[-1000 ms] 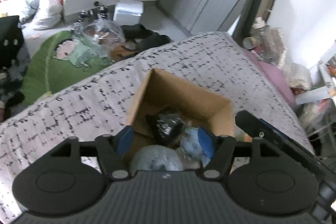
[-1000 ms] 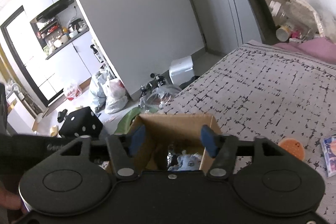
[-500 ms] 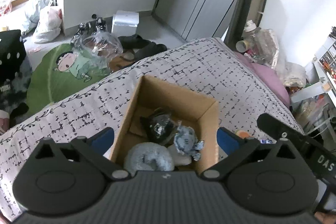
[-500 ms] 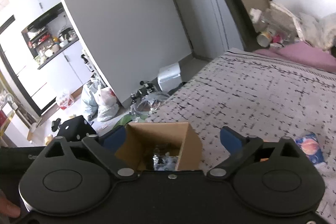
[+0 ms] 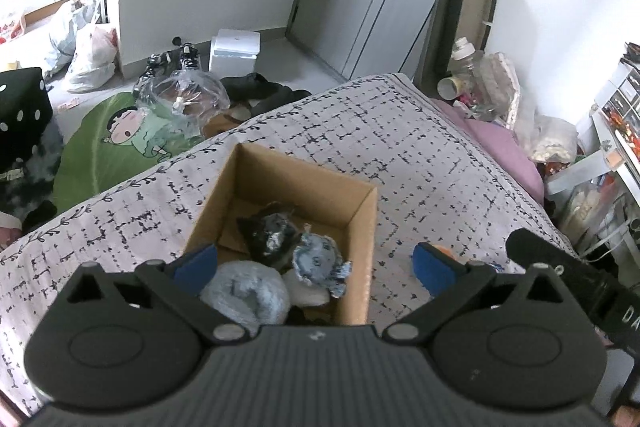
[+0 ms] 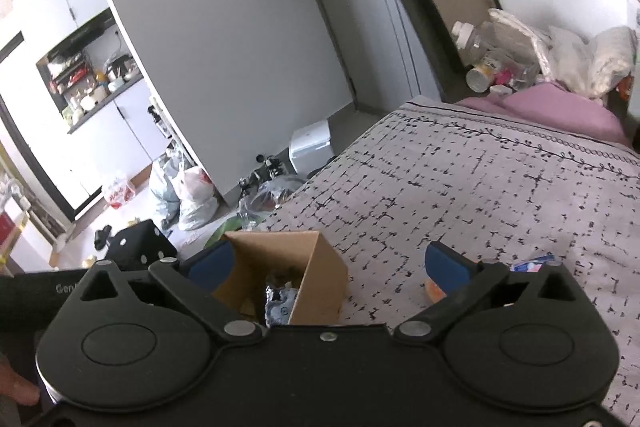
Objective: Organize soft objects
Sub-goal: 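Move the left gripper to the burger plush while the right gripper moves to the planet tissue pack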
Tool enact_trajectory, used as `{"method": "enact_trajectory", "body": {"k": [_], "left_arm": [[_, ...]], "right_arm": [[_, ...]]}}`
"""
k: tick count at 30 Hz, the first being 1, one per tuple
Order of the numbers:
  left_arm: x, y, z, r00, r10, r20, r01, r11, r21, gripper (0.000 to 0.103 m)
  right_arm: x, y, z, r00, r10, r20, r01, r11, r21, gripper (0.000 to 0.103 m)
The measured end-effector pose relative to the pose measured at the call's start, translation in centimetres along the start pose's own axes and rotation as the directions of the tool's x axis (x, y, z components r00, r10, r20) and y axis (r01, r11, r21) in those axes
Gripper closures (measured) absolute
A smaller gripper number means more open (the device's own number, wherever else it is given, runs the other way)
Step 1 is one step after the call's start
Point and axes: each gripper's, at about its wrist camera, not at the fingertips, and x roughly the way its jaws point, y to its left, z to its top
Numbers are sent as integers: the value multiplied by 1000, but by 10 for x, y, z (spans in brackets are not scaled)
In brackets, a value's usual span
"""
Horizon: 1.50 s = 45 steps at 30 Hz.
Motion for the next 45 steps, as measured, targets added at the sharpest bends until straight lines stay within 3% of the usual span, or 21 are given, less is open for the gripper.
{"method": "enact_trajectory", "body": {"k": [16, 28, 45], "left_arm": [[-18, -49, -15, 999, 45, 25, -46, 998, 32, 0], [-17, -92, -27, 998, 67, 14, -68, 993, 93, 0], [13, -137, -36, 999, 46, -6, -45, 993, 112, 0]], "right_arm": [[-40, -53, 9, 1000, -19, 15, 18, 998, 52, 0], [-51, -97, 7, 1000, 0, -31, 4, 990, 143, 0], [-60, -163, 0, 990, -111, -86, 131, 950, 283, 0]]}}
